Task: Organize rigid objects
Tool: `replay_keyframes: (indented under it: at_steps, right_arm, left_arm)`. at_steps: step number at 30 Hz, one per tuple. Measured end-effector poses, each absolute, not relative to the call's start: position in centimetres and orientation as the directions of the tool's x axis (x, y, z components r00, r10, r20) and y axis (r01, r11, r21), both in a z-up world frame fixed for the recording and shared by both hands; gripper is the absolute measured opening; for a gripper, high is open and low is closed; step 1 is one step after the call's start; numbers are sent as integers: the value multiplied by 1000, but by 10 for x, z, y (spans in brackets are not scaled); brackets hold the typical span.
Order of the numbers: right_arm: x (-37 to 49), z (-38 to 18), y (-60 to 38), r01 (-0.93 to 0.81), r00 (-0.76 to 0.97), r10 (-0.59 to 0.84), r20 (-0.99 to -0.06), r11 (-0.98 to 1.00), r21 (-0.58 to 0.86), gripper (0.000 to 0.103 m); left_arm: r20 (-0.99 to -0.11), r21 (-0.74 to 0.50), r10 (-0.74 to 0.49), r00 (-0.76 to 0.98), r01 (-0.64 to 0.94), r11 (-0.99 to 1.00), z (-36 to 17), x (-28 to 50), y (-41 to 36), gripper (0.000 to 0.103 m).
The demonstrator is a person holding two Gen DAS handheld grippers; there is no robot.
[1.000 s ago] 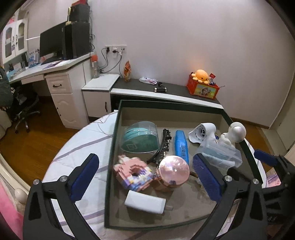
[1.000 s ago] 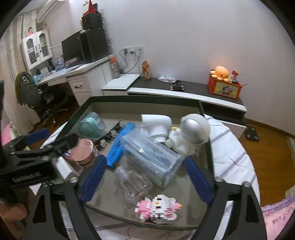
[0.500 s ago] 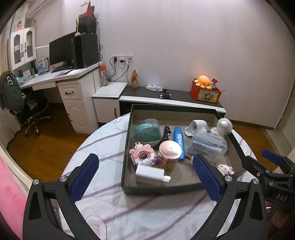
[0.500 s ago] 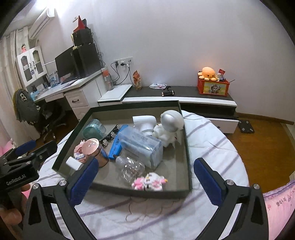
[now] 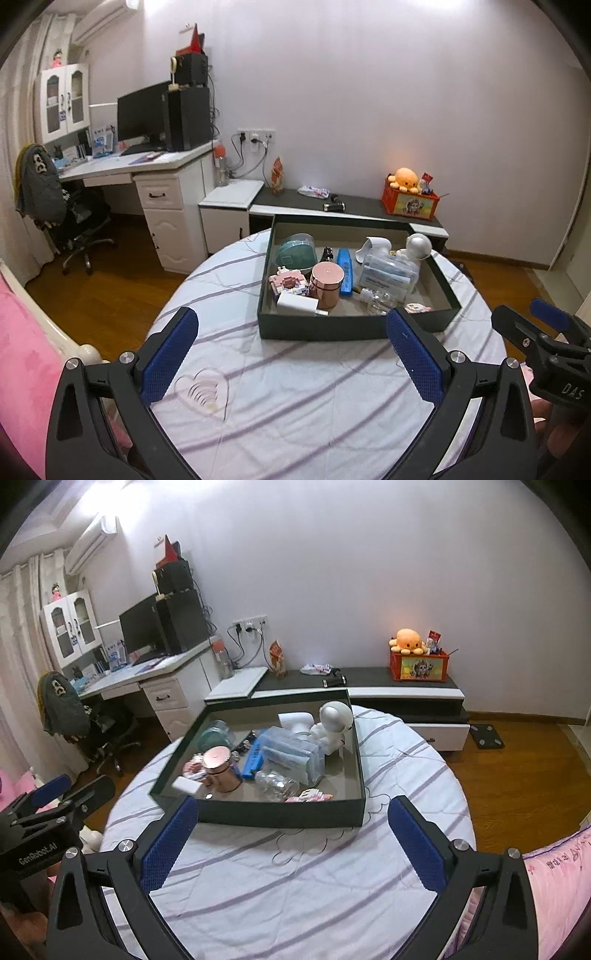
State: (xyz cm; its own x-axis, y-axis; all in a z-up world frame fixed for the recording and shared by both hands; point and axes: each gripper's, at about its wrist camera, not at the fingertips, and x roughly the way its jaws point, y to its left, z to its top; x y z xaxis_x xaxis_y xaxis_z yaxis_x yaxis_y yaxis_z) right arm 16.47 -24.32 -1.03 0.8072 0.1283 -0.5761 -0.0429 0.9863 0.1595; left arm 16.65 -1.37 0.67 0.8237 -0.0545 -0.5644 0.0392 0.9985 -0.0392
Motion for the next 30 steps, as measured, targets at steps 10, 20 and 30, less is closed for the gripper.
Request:
replay_keyframes:
  at_steps: [10, 20, 30]
  right_arm:
    - [52, 16, -230, -34, 866, 101, -489, 989, 145, 103]
    - [-38, 31, -227, -2, 905, 44, -424, 995, 98, 103]
    - [-56, 42, -219, -28, 922, 60, -382, 996, 90, 103]
  left_arm:
    - [-486, -16, -17, 874, 10, 1000, 27, 57, -11, 103]
    - [-446, -12, 2, 895, -8, 1000, 34, -25, -13, 103]
    - [-423, -39, 18, 906, -37, 999, 48, -45, -3, 103]
